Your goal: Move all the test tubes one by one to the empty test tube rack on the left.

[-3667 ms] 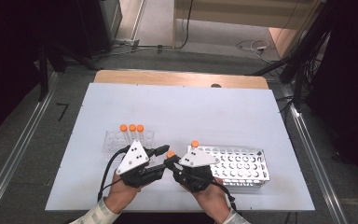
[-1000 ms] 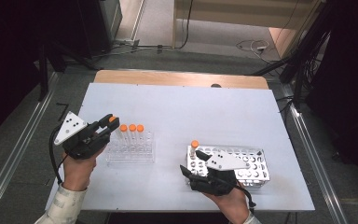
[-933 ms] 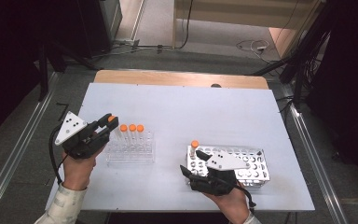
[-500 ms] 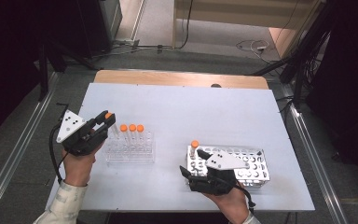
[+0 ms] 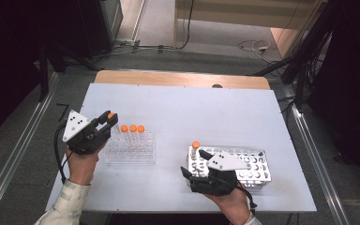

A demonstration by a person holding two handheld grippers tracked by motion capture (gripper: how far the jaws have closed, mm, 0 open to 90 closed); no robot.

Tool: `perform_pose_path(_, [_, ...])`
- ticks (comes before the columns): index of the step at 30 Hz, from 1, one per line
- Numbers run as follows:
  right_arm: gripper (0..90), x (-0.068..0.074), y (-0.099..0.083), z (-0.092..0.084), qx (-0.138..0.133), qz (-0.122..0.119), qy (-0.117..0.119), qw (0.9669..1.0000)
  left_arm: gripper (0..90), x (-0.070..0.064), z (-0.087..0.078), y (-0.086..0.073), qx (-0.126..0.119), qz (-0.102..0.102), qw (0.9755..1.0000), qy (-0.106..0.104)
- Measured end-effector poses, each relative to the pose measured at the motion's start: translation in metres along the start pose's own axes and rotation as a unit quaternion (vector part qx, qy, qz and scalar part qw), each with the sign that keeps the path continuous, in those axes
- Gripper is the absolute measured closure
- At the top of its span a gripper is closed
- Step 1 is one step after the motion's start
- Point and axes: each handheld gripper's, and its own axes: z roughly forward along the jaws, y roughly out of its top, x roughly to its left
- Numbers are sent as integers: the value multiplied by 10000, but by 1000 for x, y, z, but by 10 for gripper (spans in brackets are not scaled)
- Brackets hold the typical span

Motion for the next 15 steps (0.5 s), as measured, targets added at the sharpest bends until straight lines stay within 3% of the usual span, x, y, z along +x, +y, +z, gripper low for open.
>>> perform_pose_path(15, [227,-1,0,-1,-4,-5,-11,10000,690,-3,9,-18,169,45,9998,47])
